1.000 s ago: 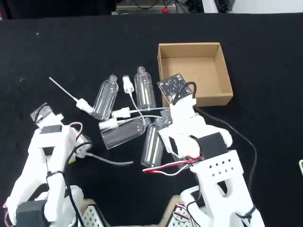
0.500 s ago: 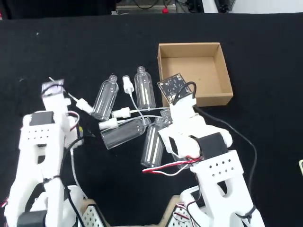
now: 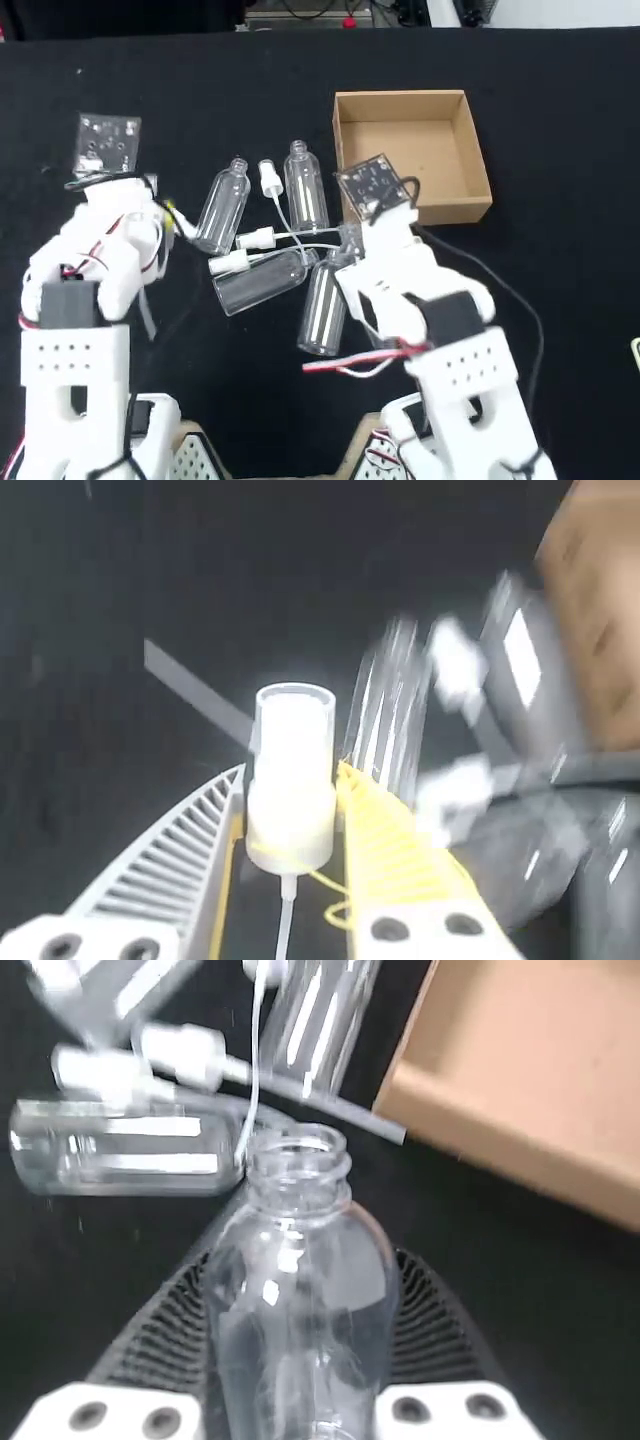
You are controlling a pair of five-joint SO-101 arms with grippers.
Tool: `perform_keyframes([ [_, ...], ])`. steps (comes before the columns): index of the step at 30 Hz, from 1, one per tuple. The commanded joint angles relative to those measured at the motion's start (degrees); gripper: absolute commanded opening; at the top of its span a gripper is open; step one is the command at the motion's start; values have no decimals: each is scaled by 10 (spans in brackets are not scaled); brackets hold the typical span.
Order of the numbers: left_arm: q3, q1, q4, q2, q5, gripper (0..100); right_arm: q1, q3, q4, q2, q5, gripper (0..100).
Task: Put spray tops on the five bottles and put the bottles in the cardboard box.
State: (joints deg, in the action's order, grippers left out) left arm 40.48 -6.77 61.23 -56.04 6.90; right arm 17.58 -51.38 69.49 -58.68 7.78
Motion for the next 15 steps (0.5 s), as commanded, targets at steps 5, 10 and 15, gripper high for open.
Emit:
perform_keyframes([
  [5,-6,68,-273,-32,-138,44,26,-107,-174,-137,-4,57],
  [10,-1,142,-371,-36,-150,44,87,-202,-280,-202,-4,57],
  [15,-16,175,-418,-36,-154,44,111,-252,-345,-257,-4,57],
])
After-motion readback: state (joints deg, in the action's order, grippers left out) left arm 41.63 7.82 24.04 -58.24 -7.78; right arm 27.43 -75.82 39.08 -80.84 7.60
